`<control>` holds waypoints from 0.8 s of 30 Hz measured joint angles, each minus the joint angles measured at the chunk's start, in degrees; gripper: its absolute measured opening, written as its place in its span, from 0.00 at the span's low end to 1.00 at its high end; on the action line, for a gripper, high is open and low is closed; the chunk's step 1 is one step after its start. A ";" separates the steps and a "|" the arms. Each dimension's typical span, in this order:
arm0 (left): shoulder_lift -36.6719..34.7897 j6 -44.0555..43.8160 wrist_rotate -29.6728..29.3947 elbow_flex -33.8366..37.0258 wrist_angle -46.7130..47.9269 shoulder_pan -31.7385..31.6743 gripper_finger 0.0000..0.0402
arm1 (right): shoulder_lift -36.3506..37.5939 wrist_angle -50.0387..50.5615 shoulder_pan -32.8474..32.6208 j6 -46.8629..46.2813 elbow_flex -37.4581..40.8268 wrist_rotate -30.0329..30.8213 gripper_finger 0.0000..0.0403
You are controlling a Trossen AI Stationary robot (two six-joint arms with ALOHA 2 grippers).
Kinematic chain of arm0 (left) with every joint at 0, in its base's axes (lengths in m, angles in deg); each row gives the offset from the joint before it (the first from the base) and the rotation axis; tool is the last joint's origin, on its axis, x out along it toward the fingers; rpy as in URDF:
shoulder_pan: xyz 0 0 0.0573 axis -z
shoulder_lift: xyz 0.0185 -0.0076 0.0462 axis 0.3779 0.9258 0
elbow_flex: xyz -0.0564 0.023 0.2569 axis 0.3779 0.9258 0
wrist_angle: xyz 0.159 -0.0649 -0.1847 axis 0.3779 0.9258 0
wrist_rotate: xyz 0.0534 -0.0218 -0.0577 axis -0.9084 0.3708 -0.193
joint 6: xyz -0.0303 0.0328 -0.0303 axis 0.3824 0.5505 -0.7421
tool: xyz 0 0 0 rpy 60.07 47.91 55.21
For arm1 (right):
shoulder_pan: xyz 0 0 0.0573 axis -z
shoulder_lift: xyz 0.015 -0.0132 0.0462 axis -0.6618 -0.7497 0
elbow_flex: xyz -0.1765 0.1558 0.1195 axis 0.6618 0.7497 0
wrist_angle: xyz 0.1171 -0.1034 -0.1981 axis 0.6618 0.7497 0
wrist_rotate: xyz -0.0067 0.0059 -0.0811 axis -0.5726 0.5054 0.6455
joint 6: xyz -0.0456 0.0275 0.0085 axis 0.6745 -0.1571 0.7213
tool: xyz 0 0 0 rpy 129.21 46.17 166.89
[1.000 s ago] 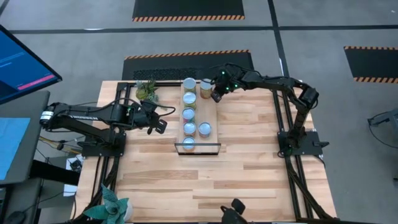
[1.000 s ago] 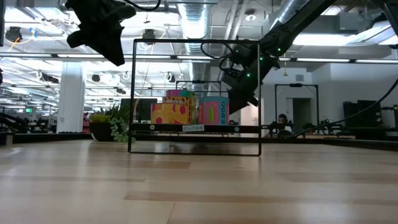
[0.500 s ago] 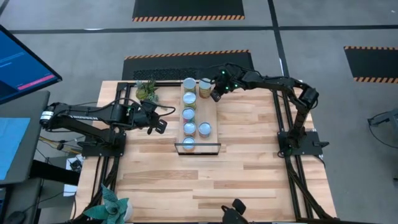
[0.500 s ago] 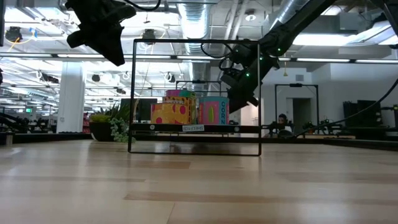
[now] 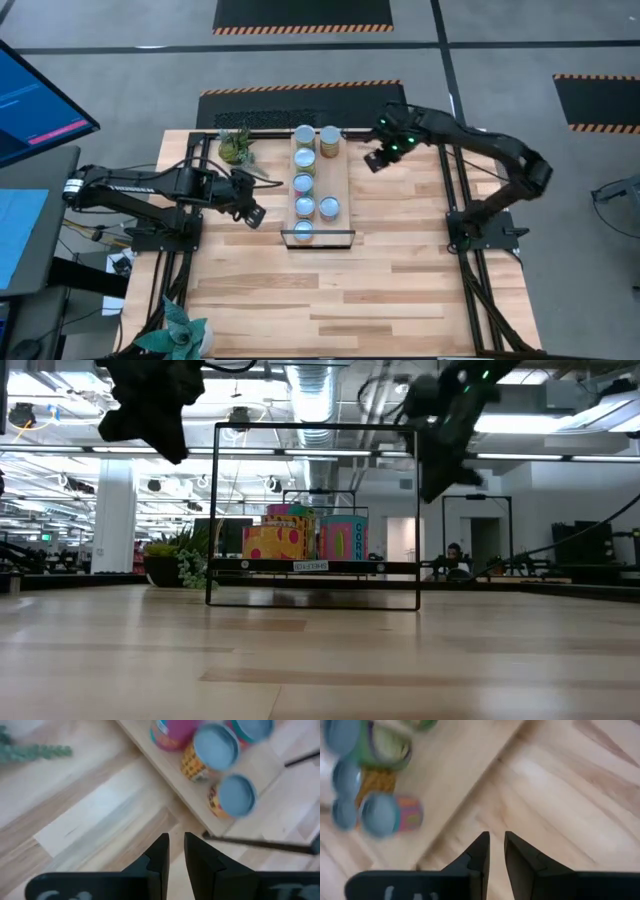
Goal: Pick and place cans onto a shelf
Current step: Return to Home Position
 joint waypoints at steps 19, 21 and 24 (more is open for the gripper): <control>-35.02 22.42 -11.85 23.42 -24.39 11.87 0.11 | 41.31 -31.29 -12.59 19.30 29.61 -4.63 0.20; -40.74 26.04 -10.94 29.05 -30.29 11.84 0.11 | 45.94 -37.84 -13.75 17.20 35.81 -4.37 0.20; -48.25 31.53 -10.70 36.69 -41.13 11.51 0.11 | 51.66 -45.04 -15.19 15.26 44.15 -4.42 0.20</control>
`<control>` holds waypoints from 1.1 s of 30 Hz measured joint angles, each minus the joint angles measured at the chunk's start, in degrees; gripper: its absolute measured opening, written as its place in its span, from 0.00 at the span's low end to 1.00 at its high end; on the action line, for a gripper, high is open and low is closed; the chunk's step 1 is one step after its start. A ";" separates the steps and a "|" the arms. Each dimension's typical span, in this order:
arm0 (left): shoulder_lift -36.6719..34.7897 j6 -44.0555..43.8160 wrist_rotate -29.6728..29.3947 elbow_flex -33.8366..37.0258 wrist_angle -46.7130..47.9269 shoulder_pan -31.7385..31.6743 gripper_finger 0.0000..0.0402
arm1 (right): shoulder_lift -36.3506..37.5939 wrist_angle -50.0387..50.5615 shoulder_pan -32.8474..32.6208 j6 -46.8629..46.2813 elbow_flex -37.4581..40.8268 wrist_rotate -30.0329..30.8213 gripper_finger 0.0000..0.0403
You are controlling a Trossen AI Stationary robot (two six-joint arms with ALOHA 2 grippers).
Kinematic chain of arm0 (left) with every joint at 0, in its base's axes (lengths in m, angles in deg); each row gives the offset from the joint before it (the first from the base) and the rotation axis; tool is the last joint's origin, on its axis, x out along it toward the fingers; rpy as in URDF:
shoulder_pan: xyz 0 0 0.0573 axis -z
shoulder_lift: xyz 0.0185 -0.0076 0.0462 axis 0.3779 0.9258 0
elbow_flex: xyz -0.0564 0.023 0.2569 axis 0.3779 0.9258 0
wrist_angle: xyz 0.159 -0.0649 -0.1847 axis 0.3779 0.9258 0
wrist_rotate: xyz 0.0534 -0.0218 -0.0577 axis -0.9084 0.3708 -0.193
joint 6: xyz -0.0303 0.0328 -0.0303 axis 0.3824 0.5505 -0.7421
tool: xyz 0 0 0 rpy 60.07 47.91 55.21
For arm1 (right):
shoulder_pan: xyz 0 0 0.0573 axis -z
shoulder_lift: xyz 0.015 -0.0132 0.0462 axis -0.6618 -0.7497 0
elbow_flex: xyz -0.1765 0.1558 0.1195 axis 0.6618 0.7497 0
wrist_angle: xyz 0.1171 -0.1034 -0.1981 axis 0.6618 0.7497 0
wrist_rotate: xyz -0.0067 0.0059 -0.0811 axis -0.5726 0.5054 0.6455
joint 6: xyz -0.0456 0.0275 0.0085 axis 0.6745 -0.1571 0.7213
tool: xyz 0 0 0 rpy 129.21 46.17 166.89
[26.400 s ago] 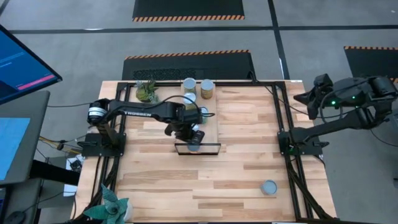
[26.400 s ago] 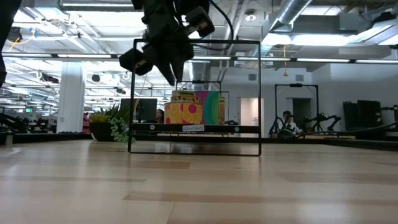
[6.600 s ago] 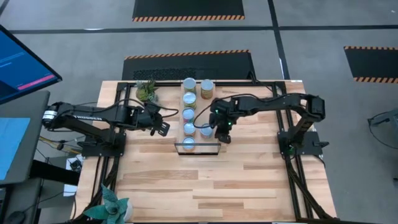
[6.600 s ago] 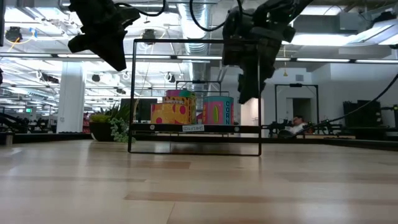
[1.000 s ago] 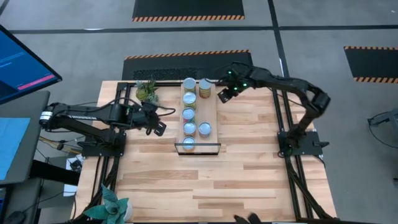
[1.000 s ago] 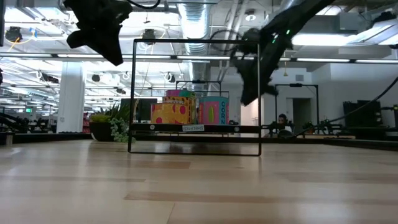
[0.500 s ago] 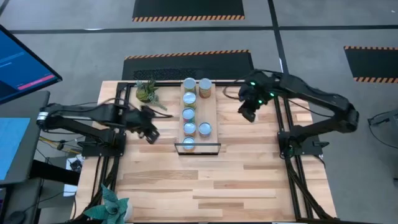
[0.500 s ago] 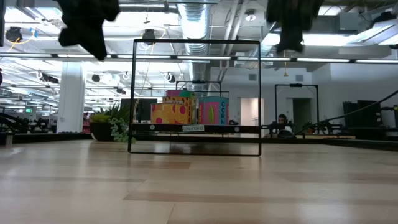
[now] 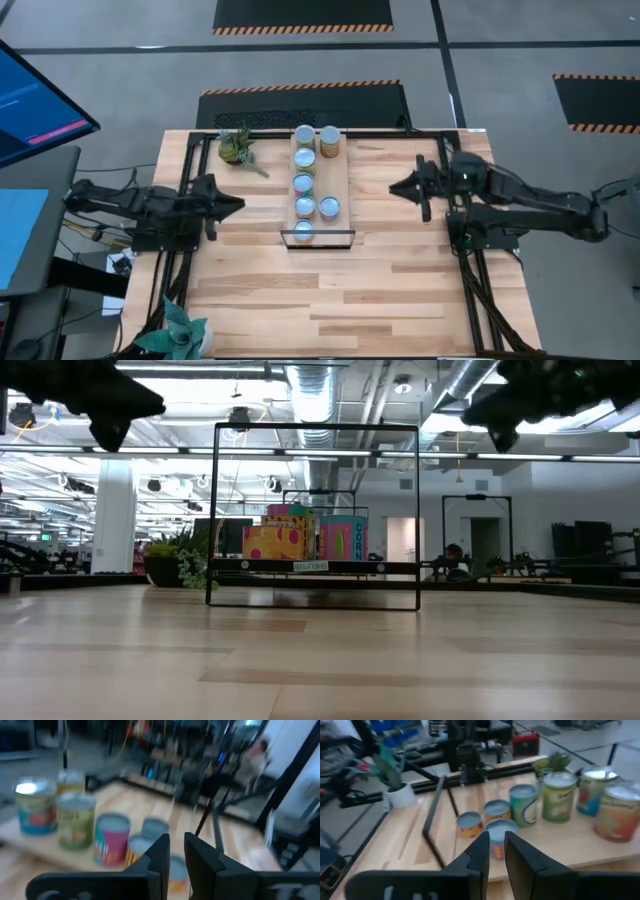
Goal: Pick and place cans onto a shelf
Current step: Return to Home Position
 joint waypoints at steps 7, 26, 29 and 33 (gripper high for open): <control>-12.08 2.20 1.15 11.93 -11.56 -1.77 0.11 | 12.78 -10.24 -0.41 -2.16 13.77 0.43 0.20; -14.31 10.84 3.46 19.55 -24.54 -3.88 0.11 | 32.96 -6.12 0.13 -2.19 23.63 3.03 0.20; -14.24 13.17 4.45 19.57 -25.38 -5.68 0.11 | 32.94 -5.00 0.13 -2.17 23.63 2.90 0.20; -14.27 13.17 6.26 19.59 -25.63 -9.03 0.11 | 32.96 -8.17 0.09 -2.10 24.76 -0.21 0.20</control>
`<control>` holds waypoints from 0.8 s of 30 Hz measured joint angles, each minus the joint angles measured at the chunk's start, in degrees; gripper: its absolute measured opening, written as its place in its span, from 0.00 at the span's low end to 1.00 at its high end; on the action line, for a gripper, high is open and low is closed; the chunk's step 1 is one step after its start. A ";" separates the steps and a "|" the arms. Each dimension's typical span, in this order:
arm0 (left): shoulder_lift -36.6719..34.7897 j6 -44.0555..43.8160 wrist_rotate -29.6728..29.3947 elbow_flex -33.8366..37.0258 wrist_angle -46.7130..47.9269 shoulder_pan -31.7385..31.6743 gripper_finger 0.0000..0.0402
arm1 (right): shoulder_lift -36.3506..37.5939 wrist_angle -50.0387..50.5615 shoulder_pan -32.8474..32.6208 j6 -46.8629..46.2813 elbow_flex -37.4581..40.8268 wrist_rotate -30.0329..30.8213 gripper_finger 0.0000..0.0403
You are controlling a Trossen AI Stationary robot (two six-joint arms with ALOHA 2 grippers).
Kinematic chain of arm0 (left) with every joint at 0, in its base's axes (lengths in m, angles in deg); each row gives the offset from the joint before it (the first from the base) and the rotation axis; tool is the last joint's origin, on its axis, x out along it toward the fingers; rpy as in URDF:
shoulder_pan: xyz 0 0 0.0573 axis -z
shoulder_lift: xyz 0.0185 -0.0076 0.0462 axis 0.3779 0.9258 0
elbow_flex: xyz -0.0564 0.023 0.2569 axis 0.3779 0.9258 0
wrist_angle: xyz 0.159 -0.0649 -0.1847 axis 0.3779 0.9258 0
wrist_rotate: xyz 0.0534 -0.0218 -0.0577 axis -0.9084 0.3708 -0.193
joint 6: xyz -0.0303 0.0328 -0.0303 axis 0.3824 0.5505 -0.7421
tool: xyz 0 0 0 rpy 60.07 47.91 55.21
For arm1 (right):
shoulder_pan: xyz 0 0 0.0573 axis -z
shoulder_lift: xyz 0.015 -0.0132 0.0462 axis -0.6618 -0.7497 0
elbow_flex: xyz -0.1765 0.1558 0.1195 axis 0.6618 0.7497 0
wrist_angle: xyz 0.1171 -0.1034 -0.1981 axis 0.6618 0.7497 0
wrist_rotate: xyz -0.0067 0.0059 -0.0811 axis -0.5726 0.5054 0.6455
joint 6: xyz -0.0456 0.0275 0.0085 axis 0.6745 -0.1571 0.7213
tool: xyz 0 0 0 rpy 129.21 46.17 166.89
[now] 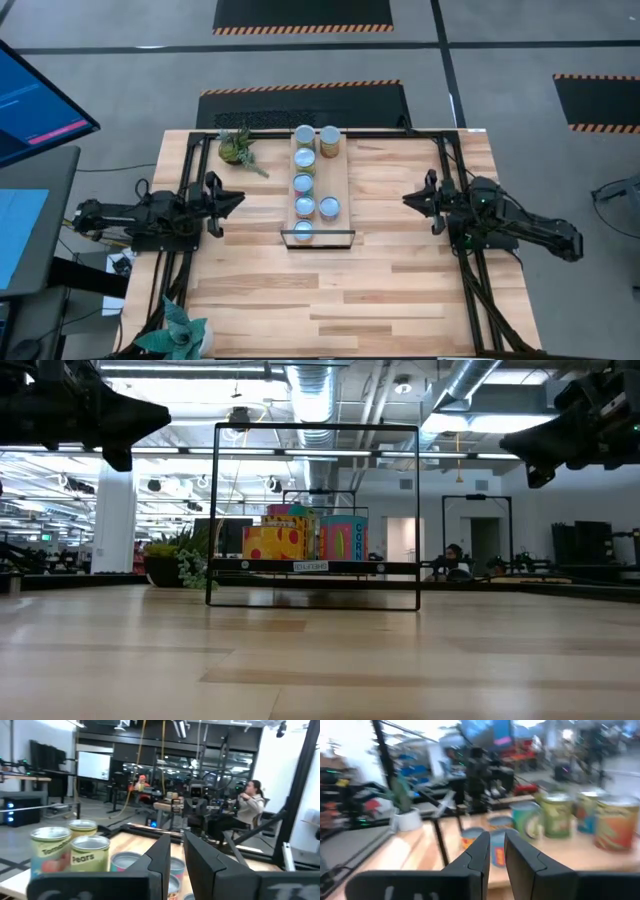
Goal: Pick and place cans onto a shelf
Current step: Return to Home Position
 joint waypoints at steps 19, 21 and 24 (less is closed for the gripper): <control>0.04 0.41 7.43 0.11 1.28 -6.77 0.11 | -0.02 -4.91 -9.04 -0.05 2.71 11.31 0.20; 0.04 0.50 5.94 0.11 2.35 -6.76 0.11 | -0.04 -4.00 -9.79 0.12 2.71 11.69 0.20; 0.04 0.96 3.10 0.13 5.43 -6.76 0.11 | -0.04 -2.05 -9.91 -0.34 2.73 11.62 0.20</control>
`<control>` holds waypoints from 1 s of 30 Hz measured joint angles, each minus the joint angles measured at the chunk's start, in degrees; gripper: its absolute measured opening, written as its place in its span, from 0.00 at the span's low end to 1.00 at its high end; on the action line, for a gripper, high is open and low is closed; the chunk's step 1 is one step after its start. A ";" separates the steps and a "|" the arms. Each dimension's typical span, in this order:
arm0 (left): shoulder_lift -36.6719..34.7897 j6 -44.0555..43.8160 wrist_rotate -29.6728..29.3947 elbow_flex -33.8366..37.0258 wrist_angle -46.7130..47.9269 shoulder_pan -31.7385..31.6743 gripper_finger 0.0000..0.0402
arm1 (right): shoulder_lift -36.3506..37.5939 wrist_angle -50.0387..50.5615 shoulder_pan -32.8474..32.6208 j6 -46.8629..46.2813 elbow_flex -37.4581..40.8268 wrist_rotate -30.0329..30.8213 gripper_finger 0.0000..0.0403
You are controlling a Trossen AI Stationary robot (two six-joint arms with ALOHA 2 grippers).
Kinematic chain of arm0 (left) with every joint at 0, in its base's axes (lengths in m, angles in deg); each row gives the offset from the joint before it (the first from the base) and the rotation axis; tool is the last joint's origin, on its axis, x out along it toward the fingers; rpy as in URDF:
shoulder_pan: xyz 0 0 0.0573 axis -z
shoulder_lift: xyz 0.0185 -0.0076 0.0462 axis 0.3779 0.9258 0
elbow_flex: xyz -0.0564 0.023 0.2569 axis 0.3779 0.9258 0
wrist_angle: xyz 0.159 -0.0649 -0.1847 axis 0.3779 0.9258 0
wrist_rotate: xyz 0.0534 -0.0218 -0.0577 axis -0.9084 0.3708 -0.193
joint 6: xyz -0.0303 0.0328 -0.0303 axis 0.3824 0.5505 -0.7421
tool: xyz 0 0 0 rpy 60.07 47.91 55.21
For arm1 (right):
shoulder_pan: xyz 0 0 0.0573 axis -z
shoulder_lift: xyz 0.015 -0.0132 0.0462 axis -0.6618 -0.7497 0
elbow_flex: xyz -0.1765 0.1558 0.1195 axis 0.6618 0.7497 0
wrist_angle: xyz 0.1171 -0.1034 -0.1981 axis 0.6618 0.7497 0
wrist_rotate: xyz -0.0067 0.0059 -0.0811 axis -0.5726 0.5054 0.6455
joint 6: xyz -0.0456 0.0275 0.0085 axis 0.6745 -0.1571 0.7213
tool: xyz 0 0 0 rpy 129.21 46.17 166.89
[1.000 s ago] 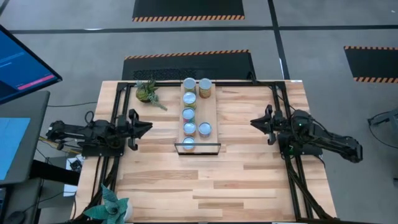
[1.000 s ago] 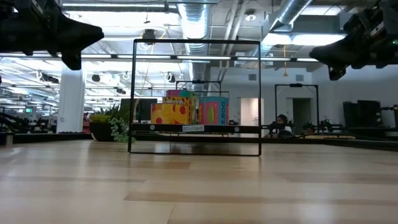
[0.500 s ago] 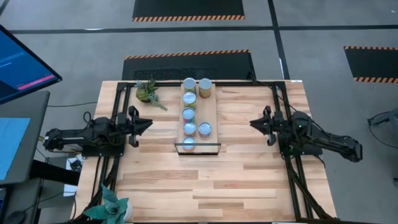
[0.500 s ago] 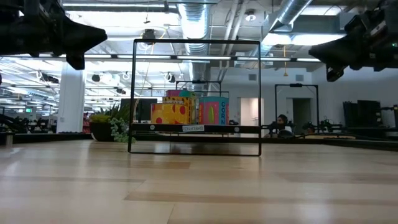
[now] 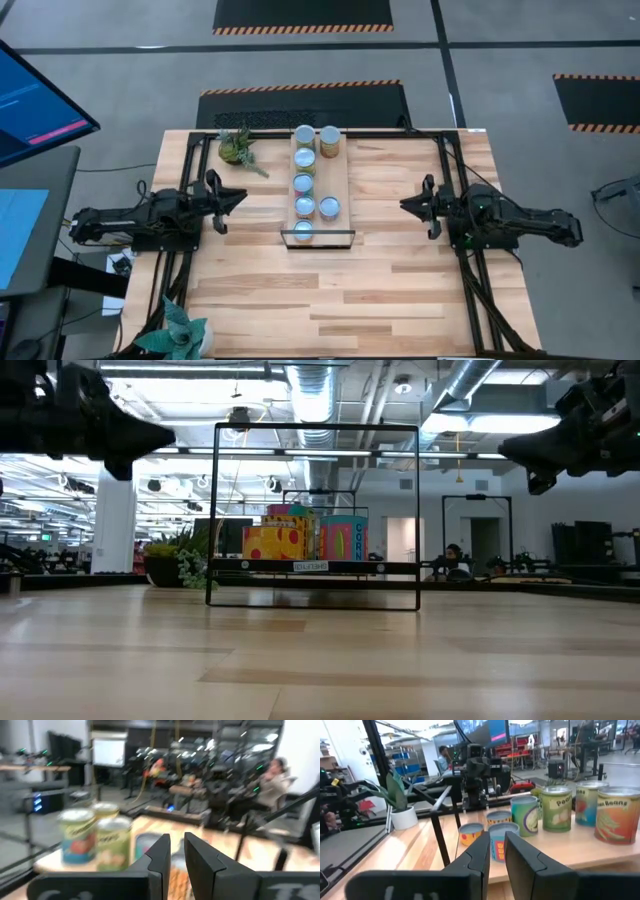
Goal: Pick and place cans onto a shelf
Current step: Return to Home Position
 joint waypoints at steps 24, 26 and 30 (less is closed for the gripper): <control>0.35 -0.48 -2.44 -0.83 4.92 0.00 0.11 | -0.22 1.05 0.03 -0.56 0.07 -0.27 0.20; 0.35 -0.48 -2.47 -0.83 4.96 0.00 0.11 | -0.22 1.10 0.03 -0.56 0.07 -0.29 0.20; 0.35 -0.48 -2.54 -0.85 4.99 0.00 0.11 | -0.22 1.12 0.03 -0.43 0.09 -0.29 0.20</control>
